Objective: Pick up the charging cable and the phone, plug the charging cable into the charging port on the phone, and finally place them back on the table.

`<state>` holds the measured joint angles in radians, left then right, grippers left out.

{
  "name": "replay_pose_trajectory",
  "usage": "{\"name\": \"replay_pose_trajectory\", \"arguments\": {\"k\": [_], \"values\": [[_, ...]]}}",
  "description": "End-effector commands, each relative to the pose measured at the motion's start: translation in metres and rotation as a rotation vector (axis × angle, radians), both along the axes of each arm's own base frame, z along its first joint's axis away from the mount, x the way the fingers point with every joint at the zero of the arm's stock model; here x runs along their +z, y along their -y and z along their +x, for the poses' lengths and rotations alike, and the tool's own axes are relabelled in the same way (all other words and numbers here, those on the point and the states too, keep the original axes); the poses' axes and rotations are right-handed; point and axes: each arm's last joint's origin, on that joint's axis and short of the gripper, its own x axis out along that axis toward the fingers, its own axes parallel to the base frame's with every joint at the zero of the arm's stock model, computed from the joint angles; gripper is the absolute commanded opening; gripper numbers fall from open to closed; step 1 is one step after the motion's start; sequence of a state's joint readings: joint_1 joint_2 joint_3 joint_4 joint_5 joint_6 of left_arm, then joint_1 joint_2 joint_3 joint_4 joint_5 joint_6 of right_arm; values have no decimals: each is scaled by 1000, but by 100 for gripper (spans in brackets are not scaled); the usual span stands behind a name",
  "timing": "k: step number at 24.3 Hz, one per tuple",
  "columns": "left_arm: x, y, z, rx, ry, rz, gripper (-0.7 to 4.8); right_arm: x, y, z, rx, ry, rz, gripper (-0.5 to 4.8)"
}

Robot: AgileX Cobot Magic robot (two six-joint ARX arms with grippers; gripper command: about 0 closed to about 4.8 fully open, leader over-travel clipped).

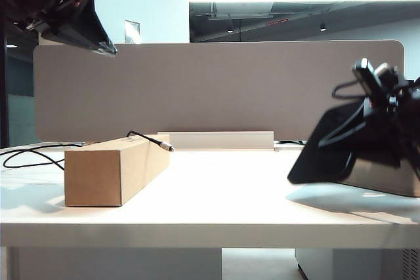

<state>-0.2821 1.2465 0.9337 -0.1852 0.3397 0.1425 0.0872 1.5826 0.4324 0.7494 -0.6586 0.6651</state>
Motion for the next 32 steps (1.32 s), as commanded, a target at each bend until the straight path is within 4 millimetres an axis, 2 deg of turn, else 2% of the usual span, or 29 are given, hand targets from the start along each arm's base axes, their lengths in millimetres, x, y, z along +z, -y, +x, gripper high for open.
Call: {"name": "replay_pose_trajectory", "arguments": {"k": [1,6,10,15,21,26,30,32], "values": [[9,4,11,-11,15,3,-6,30,0,-2,29,157,18,-4],[22,16,37,-83,-19,127,-5,69,0,-17,81,314,39,-4],[27,22,55,-100,-39,160,-5,85,1,-28,88,359,19,-4],[22,45,67,-165,-32,347,-5,93,2,-40,98,374,-17,-4],[3,85,83,-304,-19,558,-5,95,3,-50,109,339,-52,-4],[-6,95,99,-346,-10,636,-6,95,3,-55,121,330,-76,-4],[-9,96,101,-424,-13,724,0,95,3,-55,122,330,-76,-4],[-13,98,96,-503,-19,782,67,95,3,-55,122,332,-78,-4]]}}
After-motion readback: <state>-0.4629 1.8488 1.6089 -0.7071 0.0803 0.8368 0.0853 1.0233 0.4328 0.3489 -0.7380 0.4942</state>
